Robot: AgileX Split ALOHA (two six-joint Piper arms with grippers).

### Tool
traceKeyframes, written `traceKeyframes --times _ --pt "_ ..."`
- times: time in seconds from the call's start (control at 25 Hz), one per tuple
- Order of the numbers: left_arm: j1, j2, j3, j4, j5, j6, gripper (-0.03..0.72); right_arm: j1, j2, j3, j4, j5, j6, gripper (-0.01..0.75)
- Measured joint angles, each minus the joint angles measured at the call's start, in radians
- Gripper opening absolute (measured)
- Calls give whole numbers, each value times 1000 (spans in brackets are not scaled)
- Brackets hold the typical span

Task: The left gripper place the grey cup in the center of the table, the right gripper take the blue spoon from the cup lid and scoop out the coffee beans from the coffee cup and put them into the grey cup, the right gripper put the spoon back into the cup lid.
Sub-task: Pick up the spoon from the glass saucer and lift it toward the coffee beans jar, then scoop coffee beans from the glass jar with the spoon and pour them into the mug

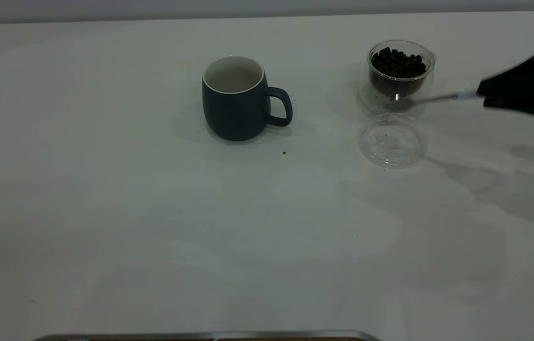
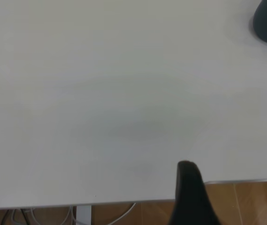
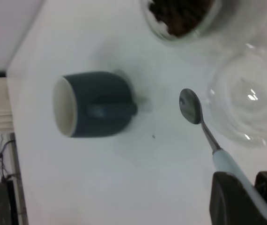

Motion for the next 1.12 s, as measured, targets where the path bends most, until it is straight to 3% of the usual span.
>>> traceKeyframes --times 0.32,0.68,1.12 --pt "0 0 0 0 0 0 545 0 -14 -124 0 -4 -10 115" --pt "0 0 0 0 0 2 545 19 -14 -246 -106 -201 -30 115" --pt "0 0 0 0 0 2 545 109 -14 -272 -89 -319 -155 115"
